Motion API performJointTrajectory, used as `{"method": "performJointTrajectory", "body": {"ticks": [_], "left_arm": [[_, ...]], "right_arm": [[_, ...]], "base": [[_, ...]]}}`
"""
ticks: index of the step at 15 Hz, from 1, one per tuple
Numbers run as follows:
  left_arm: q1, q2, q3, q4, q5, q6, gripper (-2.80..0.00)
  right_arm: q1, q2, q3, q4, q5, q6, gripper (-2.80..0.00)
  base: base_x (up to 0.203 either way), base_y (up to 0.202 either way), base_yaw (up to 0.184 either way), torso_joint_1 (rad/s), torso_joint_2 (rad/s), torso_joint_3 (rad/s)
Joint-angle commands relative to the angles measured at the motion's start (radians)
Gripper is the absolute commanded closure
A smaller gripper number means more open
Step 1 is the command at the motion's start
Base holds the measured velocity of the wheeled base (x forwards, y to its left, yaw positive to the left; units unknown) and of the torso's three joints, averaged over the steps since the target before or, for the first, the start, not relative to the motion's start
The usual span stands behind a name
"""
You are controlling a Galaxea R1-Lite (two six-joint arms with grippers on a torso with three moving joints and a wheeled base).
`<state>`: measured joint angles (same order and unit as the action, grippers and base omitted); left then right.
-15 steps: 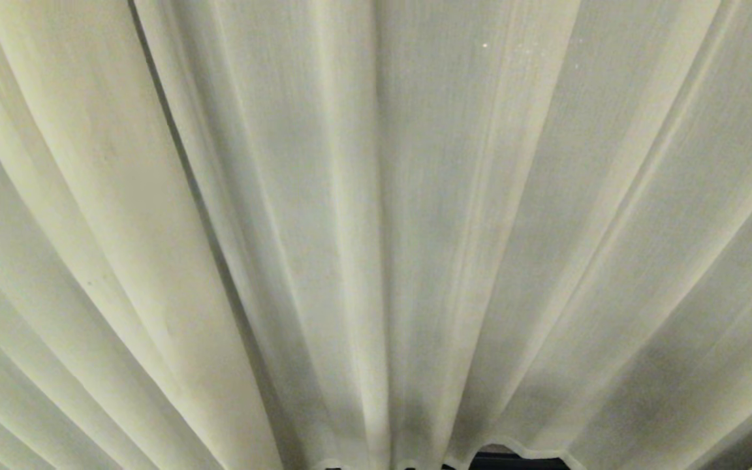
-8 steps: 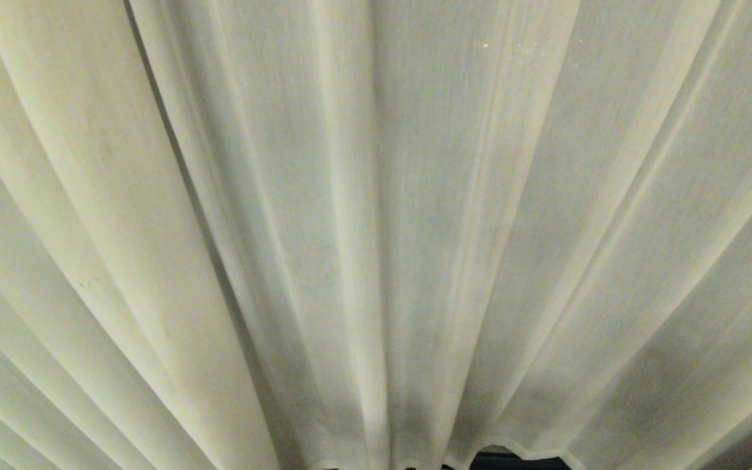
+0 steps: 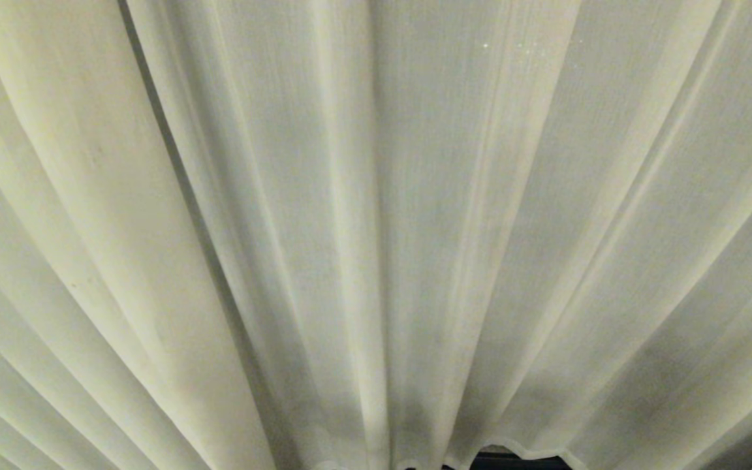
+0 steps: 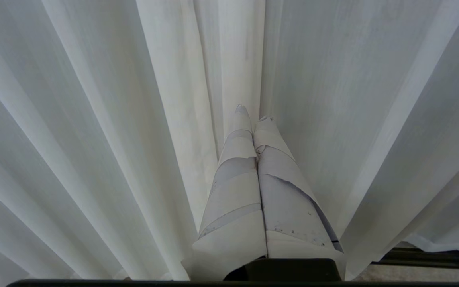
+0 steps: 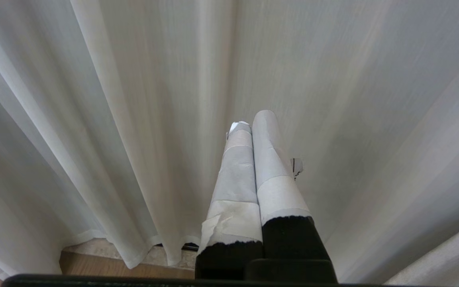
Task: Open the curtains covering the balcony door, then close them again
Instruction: Close the outer curtains on both sides
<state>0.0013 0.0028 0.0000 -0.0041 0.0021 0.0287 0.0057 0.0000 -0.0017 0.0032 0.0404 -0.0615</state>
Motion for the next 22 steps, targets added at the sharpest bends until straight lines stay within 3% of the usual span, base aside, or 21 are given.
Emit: {"method": "performJointTrajectory", "body": {"ticks": [1, 19, 22], "left_arm": [[0.000, -0.003, 0.000, -0.001, 0.002, 0.000, 0.00], [0.000, -0.003, 0.000, -0.001, -0.001, 0.000, 0.00], [0.000, -0.003, 0.000, -0.001, -0.001, 0.000, 0.00]], "right_arm": [[0.000, 0.002, 0.000, 0.000, 0.001, -0.001, 0.00], [0.000, 0.002, 0.000, 0.000, 0.001, -0.001, 0.00], [0.000, 0.002, 0.000, 0.000, 0.001, -0.001, 0.00]], "base": [[0.000, 0.000, 0.000, 0.000, 0.00, 0.000], [0.000, 0.000, 0.000, 0.000, 0.00, 0.000], [0.003, -0.109, 0.002, 0.000, 0.00, 0.000]]}}
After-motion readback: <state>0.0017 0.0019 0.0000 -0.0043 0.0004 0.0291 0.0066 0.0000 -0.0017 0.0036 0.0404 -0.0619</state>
